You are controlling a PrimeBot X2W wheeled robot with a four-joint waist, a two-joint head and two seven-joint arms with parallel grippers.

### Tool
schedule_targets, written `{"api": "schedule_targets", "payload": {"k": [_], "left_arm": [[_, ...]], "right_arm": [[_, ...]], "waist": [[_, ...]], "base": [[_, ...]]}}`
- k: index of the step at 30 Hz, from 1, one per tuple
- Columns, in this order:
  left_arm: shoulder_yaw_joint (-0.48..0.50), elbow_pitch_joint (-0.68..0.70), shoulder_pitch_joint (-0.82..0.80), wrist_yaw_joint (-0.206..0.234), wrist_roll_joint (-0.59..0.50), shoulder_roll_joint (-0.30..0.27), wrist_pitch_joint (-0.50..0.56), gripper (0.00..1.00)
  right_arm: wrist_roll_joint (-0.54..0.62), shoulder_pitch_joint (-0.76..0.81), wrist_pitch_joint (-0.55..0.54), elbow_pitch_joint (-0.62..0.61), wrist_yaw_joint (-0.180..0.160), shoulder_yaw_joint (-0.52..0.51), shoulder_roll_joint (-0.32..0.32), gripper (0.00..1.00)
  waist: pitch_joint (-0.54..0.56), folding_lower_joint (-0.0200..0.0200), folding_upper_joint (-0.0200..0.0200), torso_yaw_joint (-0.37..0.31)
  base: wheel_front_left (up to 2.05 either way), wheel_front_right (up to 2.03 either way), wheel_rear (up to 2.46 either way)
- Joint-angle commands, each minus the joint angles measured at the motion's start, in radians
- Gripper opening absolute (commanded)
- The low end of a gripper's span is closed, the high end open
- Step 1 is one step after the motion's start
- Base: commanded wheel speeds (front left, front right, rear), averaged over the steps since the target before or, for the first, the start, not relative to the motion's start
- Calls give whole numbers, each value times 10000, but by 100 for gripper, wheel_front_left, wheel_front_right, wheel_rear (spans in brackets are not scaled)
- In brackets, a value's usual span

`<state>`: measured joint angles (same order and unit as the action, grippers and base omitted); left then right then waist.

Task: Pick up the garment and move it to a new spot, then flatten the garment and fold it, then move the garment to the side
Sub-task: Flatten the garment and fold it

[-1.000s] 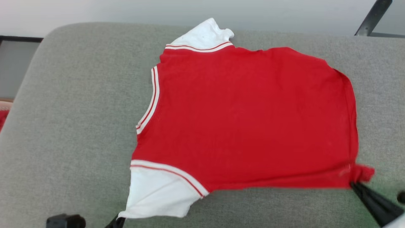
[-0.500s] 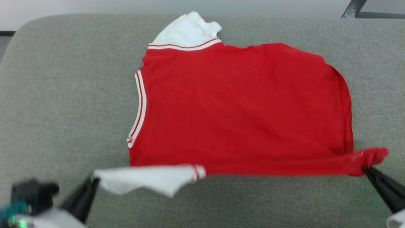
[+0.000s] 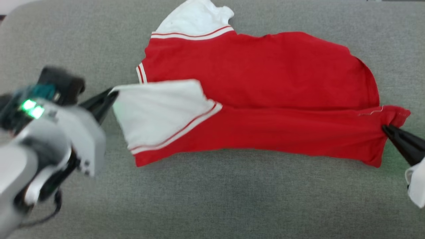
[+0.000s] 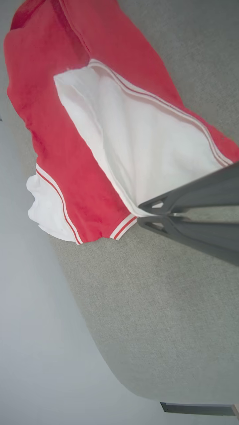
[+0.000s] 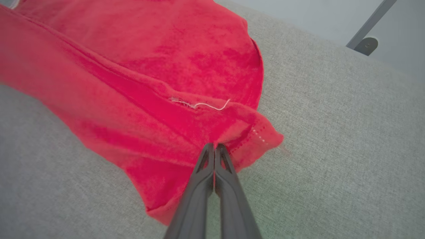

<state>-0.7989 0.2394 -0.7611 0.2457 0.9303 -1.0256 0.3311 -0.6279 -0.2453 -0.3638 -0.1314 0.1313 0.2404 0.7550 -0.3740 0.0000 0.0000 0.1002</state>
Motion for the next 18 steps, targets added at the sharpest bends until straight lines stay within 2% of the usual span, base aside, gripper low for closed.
{"api": "schedule_targets", "payload": {"k": [1, 4, 8, 12, 15, 18], "left_arm": [[-140, -571, -421, -356, -103, 343, 197, 0], [-481, -1735, -1089, -1084, -150, 1080, 569, 0], [-816, -3093, -1550, -1730, 114, 1814, 1060, 0], [-1036, -3919, -1748, -2013, 396, 2237, 1617, 0], [-1187, -4293, -1786, -2067, 431, 2438, 1866, 0], [-1227, -4599, -1825, -2092, 457, 2584, 1884, 14]], "right_arm": [[-68, -291, -203, 116, -11, 114, 9, 0], [-130, -774, -659, 377, -11, 278, -89, 0], [-335, -1193, -1168, 502, -11, 590, -222, 0], [-517, -1367, -1516, 591, -11, 734, -162, 0], [-649, -1493, -1656, 626, -11, 762, -170, 0], [-767, -1598, -1781, 670, -11, 803, -208, 0]], "waist": [[-165, 0, 0, 55], [-319, 0, 0, 65], [-444, 0, 0, 73], [-474, 0, 0, 96], [-473, 0, 0, 125], [-450, 0, 0, 156]], "base": [[0, 0, 0], [0, 0, 0], [0, 0, 0], [0, 0, 0], [0, 0, 0], [0, 0, 0]]}}
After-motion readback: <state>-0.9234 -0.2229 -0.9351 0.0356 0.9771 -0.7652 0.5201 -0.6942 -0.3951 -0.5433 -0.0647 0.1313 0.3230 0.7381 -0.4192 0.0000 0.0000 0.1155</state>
